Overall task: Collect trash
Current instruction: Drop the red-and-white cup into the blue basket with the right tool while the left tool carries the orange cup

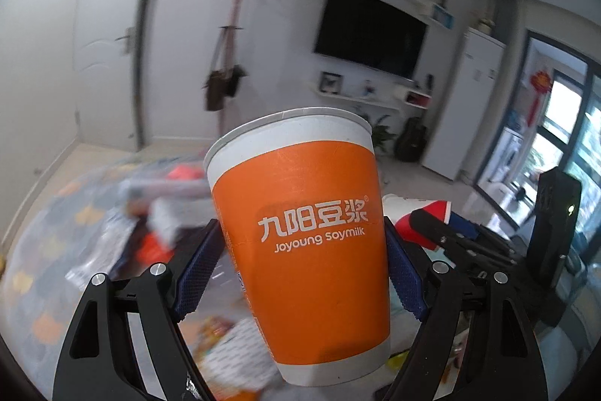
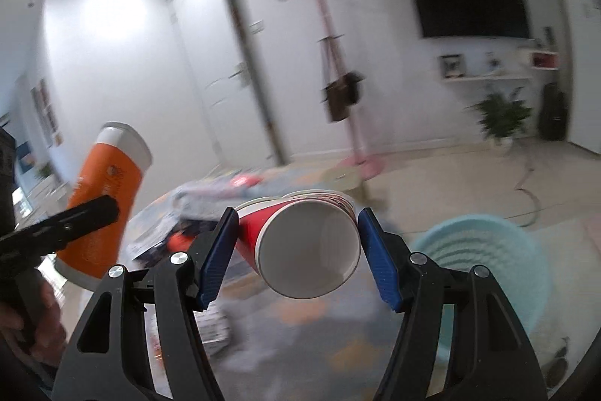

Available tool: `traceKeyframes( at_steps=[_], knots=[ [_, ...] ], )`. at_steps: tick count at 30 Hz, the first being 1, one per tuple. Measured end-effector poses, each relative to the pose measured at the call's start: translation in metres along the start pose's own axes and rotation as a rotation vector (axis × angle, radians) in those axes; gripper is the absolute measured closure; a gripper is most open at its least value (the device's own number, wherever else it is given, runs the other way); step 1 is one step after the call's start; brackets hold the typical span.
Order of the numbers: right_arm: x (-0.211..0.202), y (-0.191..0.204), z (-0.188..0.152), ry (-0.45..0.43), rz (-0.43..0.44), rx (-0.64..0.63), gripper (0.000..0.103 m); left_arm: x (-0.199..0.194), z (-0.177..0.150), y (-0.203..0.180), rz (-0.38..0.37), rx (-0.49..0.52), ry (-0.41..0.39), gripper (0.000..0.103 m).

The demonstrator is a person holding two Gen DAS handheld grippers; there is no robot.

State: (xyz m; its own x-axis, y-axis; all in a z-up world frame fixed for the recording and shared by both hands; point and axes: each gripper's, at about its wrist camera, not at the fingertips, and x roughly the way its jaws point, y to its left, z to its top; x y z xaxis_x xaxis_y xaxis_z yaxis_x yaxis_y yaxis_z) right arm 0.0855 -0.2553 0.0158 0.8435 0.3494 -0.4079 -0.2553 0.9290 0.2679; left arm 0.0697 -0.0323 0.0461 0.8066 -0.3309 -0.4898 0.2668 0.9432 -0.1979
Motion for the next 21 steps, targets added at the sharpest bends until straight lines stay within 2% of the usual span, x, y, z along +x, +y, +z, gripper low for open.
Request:
traceKeyframes(
  at_steps=[4,6,9,14,18,21],
  knots=[
    [-0.016,-0.049,0.008,-0.036,-0.124,0.077,0.041,0.034,0.012,-0.040,-0.083,0.034,0.039,0.024],
    [-0.018,-0.070,0.007,-0.031,-0.184,0.113,0.041,0.059,0.015,-0.060,-0.131,0.037,0.078,0.024],
    [-0.013,-0.108,0.002,-0.007,-0.265,0.189,0.041,0.093,0.014,-0.085,-0.160,0.048,0.119,0.024],
    [0.001,-0.157,-0.021,0.058,-0.363,0.286,0.041,0.146,-0.007,-0.108,-0.172,0.050,0.174,0.023],
    [0.021,-0.190,-0.046,0.135,-0.408,0.374,0.041,0.194,-0.033,-0.117,-0.221,0.022,0.198,0.023],
    [0.038,-0.209,-0.065,0.192,-0.429,0.428,0.041,0.225,-0.052,-0.115,-0.200,-0.011,0.278,0.023]
  ],
)
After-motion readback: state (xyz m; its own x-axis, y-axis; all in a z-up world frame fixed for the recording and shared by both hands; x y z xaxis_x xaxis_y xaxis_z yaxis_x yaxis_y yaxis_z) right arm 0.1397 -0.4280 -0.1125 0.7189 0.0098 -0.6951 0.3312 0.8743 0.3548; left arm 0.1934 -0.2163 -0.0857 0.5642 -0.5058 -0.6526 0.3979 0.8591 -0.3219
